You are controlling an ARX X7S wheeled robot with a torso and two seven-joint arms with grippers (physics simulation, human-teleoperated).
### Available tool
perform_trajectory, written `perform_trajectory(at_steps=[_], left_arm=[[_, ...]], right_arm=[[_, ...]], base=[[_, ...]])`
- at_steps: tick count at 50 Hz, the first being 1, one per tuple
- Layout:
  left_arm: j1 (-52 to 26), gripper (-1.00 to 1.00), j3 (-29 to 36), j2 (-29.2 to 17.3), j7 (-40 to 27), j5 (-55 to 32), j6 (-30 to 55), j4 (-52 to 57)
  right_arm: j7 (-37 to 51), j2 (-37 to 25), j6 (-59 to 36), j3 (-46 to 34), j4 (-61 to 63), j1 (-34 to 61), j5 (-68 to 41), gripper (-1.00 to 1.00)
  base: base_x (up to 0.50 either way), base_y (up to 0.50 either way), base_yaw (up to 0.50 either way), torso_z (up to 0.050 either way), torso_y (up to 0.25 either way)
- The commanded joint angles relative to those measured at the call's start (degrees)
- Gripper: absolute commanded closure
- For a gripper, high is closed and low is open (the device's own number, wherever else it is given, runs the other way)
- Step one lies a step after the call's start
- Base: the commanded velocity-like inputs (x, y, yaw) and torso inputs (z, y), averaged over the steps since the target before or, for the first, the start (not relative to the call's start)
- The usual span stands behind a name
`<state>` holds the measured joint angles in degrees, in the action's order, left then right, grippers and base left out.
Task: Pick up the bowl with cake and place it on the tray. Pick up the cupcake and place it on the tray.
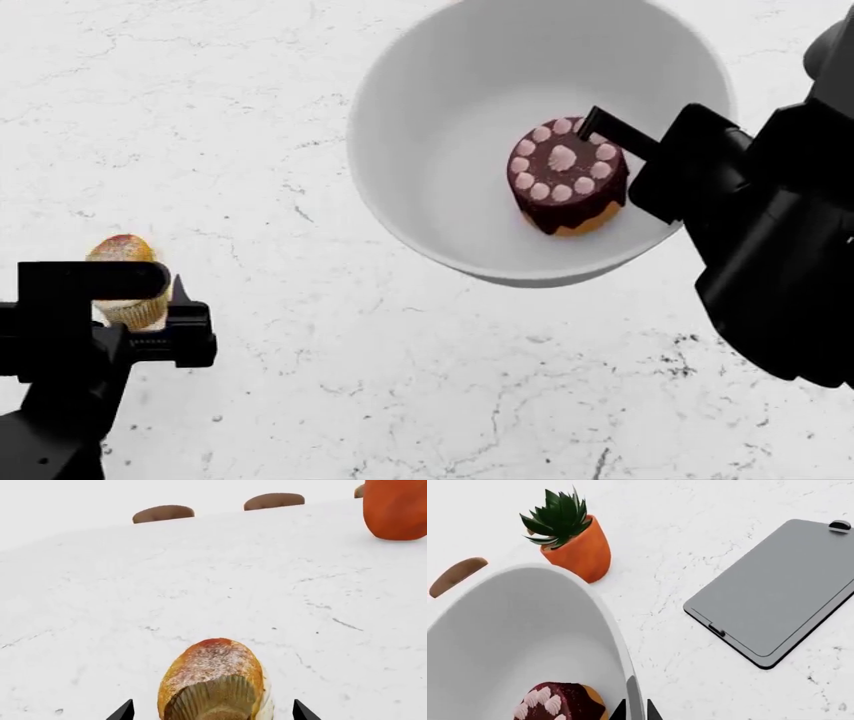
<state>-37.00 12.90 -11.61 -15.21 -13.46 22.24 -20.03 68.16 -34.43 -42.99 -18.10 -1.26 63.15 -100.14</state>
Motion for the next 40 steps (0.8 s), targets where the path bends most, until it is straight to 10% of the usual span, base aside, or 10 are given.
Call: perform_trajectory(at_steps=[1, 19, 20, 40], left_arm=[[-0.9, -1.0, 0.4, 0.8, 0.9, 0.1, -3.5, -6.6], [-4.3, -1.0, 0.7, 1.2, 2.3, -0.2, -5.4, -12.4], [-4.0, 1.0, 0.8, 1.4, 2.8, -0.2, -6.8, -13.5], [2.9, 1.0, 3.2, -2.0, 0.5, -0.1, 1.4, 8.8]], right_arm=[[-0.6, 0.0, 0.4, 0.5, 0.4, 0.2, 0.7, 1.0], [-2.0, 0.6, 0.7, -0.4, -0.8, 0.6, 1.9, 1.0], [-2.3, 0.6, 0.6, -0.5, -0.8, 0.7, 2.0, 1.0], [-1.0, 0.7, 1.0, -0.2, 1.1, 1.5, 1.3, 1.0]], base=[[0.0, 0.0, 0.0, 0.0, 0.0], [0.0, 0.0, 0.0, 0.0, 0.001], [0.0, 0.0, 0.0, 0.0, 0.0], [0.0, 0.0, 0.0, 0.0, 0.0]])
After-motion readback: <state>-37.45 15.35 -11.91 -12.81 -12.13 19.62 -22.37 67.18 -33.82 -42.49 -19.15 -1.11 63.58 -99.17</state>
